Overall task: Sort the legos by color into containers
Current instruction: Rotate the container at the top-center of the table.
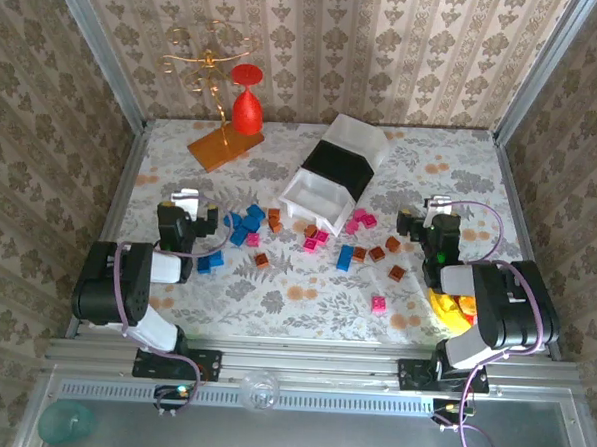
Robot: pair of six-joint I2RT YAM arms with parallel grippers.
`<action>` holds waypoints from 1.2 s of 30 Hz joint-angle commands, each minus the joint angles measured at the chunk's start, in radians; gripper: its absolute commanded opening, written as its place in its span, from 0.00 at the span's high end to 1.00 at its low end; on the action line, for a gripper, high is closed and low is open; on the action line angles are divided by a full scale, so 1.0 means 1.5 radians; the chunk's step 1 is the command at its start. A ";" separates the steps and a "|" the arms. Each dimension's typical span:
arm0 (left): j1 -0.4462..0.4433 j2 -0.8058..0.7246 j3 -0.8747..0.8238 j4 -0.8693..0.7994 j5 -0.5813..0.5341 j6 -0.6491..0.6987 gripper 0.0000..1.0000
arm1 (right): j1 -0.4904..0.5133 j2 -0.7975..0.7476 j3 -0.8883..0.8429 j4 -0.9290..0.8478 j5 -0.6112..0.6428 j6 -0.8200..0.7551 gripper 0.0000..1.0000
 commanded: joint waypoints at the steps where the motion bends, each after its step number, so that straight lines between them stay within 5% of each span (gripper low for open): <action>1: -0.002 0.003 0.002 0.023 -0.007 -0.002 0.00 | -0.002 0.000 0.009 0.006 -0.004 -0.001 0.00; 36: 0.021 -0.004 -0.001 0.025 -0.002 -0.029 0.00 | 0.002 -0.021 0.006 0.001 0.022 0.003 0.00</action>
